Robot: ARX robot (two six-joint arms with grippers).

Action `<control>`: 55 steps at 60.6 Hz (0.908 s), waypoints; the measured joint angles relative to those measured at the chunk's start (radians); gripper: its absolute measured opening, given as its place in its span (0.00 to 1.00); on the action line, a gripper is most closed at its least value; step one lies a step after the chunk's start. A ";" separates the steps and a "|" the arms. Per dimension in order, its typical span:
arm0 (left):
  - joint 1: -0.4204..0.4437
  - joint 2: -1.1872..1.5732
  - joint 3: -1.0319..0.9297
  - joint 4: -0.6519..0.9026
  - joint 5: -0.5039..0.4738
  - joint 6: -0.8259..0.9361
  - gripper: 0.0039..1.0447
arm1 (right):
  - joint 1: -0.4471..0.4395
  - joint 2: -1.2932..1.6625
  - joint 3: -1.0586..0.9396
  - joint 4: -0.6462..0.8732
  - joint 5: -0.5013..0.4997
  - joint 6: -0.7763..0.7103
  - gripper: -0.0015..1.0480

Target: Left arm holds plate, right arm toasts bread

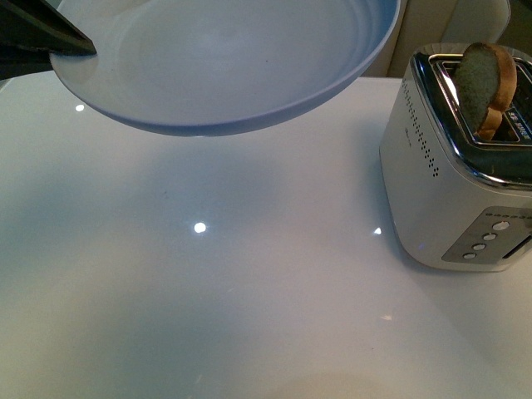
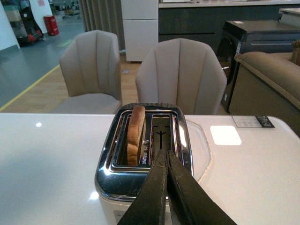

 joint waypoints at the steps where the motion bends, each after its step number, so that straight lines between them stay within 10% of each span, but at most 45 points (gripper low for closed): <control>1: -0.001 0.000 0.000 0.000 0.000 0.000 0.02 | 0.000 -0.008 0.000 -0.008 0.000 0.000 0.02; 55: -0.014 0.000 0.002 0.000 -0.006 0.001 0.02 | 0.000 -0.346 0.000 -0.351 -0.002 0.000 0.02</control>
